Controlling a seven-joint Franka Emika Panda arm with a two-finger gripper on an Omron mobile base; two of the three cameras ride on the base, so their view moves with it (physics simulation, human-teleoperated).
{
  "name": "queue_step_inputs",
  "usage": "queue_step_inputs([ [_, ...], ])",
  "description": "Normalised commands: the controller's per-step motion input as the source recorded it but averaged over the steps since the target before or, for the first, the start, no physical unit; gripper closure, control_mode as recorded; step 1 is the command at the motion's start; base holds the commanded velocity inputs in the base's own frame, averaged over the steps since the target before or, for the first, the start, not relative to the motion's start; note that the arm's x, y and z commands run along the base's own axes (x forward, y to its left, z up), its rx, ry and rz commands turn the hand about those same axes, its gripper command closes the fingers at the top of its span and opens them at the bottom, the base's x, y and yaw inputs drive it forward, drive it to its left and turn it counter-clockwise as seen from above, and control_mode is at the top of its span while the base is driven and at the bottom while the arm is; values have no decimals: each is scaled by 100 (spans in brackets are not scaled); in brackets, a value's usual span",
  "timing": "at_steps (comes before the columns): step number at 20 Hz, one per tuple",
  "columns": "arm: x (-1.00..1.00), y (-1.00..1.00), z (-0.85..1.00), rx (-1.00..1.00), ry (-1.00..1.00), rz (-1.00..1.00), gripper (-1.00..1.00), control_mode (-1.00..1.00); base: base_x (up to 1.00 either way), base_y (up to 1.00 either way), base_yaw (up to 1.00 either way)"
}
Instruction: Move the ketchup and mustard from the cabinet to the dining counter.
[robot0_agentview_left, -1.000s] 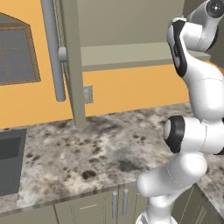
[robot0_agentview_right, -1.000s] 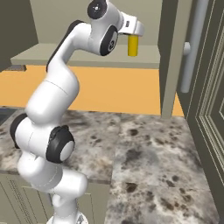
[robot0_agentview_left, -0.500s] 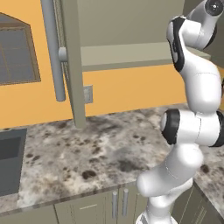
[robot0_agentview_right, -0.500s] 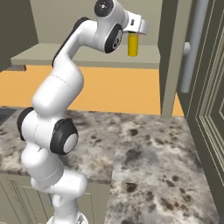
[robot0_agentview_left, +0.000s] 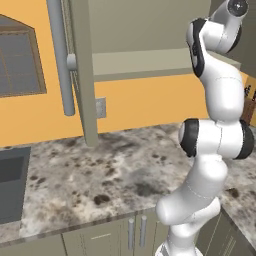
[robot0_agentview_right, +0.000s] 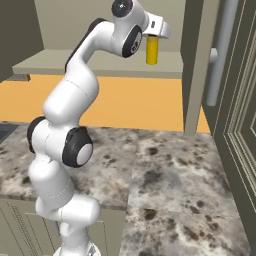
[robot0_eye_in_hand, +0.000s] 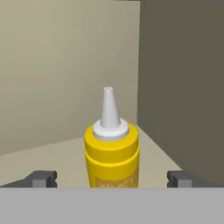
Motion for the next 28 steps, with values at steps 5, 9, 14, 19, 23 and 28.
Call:
queue_step_inputs([
  [5,21,0,0,0,3,0,-100,-100,0,0,0],
  [9,20,0,0,0,2,0,-100,-100,0,0,0],
  [14,16,-7,0,0,0,0,-100,-100,0,0,0],
  [19,6,-13,0,0,0,0,100,-100,0,0,0],
  [23,3,-4,-1,0,0,0,100,-100,0,0,0],
  [28,-2,1,-1,0,1,1,100,-100,0,0,0],
])
